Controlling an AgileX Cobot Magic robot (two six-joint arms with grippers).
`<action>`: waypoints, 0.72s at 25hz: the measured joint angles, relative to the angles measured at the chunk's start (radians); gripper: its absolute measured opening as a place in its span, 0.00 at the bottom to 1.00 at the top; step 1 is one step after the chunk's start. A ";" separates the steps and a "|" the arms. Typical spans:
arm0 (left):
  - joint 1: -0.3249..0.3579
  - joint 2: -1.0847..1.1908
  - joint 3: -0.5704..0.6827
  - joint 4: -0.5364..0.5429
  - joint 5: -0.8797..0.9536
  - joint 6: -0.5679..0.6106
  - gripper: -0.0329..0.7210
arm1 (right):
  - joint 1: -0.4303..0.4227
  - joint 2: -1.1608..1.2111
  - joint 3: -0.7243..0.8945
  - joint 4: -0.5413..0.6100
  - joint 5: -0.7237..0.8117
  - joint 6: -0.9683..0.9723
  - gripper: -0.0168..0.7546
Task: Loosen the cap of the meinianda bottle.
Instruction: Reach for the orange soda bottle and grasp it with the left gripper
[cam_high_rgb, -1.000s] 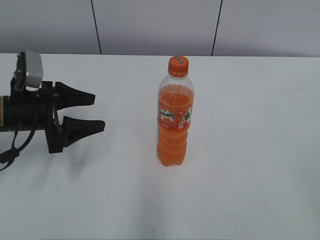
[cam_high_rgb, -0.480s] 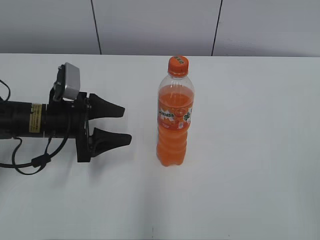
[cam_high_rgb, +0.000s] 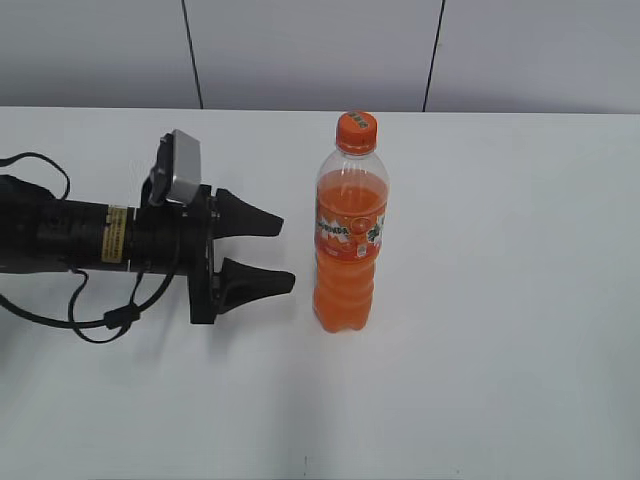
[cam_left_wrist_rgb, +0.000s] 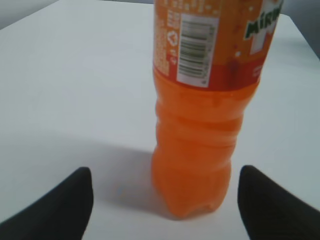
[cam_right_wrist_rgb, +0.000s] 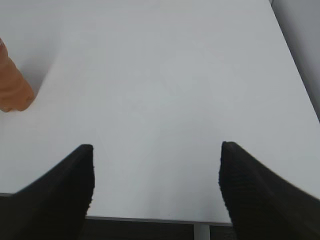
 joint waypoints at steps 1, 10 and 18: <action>-0.011 0.009 -0.006 -0.003 0.000 0.000 0.77 | 0.000 0.000 0.000 0.000 0.000 0.000 0.78; -0.080 0.058 -0.059 -0.068 -0.005 0.000 0.77 | 0.000 0.000 0.000 0.000 0.000 0.000 0.78; -0.155 0.110 -0.106 -0.094 -0.006 0.000 0.77 | 0.000 0.000 0.000 0.000 0.000 0.000 0.78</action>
